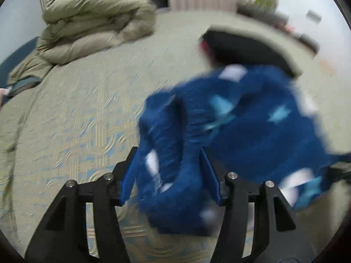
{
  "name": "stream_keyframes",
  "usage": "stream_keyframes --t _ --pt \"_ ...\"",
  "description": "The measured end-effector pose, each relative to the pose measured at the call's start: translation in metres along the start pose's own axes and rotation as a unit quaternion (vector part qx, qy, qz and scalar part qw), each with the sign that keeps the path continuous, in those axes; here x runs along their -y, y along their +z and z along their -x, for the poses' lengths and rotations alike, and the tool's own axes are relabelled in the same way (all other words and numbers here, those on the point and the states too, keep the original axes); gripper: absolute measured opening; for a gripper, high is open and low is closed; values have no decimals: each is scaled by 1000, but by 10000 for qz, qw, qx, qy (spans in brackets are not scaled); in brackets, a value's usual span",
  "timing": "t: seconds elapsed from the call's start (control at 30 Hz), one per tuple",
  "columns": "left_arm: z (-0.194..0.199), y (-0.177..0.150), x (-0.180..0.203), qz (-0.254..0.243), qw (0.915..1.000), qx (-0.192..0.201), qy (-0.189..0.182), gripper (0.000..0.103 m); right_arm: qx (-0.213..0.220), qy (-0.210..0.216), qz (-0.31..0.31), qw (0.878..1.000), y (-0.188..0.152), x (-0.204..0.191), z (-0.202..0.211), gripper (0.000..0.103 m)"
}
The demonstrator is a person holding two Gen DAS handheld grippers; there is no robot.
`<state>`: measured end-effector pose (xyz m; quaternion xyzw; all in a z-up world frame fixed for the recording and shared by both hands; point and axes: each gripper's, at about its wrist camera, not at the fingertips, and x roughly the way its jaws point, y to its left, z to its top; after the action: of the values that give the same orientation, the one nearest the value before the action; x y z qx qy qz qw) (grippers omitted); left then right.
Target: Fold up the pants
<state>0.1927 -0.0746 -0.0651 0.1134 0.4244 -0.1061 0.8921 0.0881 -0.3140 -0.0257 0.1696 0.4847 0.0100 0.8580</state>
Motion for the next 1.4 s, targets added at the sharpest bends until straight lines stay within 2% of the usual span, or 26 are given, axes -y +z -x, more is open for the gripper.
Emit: stream_keyframes --t 0.03,0.07,0.13,0.2,0.33,0.53,0.63,0.73,0.8,1.0,1.4 --pt "-4 -5 -5 104 9999 3 -59 74 -17 17 4 10000 0 0 0 76" --pt "-6 -8 -11 285 9995 36 -139 77 -56 -4 7 10000 -1 1 -2 76" --pt "-11 -7 -25 668 9969 -98 -402 79 -68 -29 25 10000 -2 1 -3 77" --pt "-14 -4 -31 844 9946 -221 -569 79 -63 -46 20 10000 -1 1 -2 77" --pt "-13 0 -34 899 9926 -293 -767 78 -39 -80 70 9999 1 -1 1 77" --pt "-14 -7 -44 1188 9821 -524 -1366 81 10 -60 43 10000 15 4 4 77" --pt "-15 -10 -49 1298 9768 -612 -1591 82 1 46 -69 10000 23 7 4 77" --pt "-16 -14 -47 1275 9726 -663 -1828 84 -89 339 -235 9991 31 12 -1 77" --pt "-18 -15 -44 1172 9724 -728 -1882 85 -185 541 -349 9978 36 14 -6 77" --pt "-25 -15 -44 1188 9706 -808 -1929 90 -393 693 -590 9951 48 15 -24 79" --pt "-42 -12 -46 1267 9658 -876 -2084 99 -436 623 -786 9940 57 17 -37 83"
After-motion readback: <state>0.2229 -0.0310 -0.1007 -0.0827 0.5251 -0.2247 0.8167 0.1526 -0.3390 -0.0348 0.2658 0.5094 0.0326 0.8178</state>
